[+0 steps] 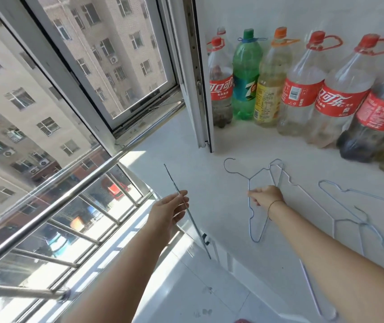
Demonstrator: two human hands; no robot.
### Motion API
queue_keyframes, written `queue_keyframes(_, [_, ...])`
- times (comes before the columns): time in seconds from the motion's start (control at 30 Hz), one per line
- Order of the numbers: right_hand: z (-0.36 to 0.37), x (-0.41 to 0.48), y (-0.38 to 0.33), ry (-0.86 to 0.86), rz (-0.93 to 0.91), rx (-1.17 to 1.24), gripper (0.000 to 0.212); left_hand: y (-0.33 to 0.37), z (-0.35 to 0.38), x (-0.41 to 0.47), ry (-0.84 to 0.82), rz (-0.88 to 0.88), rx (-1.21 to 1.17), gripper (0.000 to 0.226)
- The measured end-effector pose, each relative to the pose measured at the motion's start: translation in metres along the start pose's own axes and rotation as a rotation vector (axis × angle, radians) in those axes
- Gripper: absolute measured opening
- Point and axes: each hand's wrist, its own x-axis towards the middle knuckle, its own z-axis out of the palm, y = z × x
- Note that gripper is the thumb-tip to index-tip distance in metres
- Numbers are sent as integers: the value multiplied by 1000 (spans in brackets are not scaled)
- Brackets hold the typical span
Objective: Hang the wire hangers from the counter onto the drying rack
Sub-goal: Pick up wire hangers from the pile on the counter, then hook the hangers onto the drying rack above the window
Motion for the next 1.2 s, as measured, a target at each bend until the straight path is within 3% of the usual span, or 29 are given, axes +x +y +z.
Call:
queue_keyframes(0.27, [-41,-64,-8,-144,-152,422,6,-11,3,-67,10,97,-20,23])
queue_keyframes(0.43, [-58,-134,-17,-392,-192,595,7,-22,-2,-145,33,173,-93,34])
queue_keyframes(0.77, [-63,-312,-39,-879,-312,505,15,-27,-52,-340,195,371,-185,32])
queue_keyframes(0.97, [-33,-435,-54,-1123,-355,464,20,-30,-105,-459,334,457,-201,20])
queue_keyframes(1.2, [15,-580,-62,-1422,-415,393,32,-27,-182,-592,543,553,-185,24])
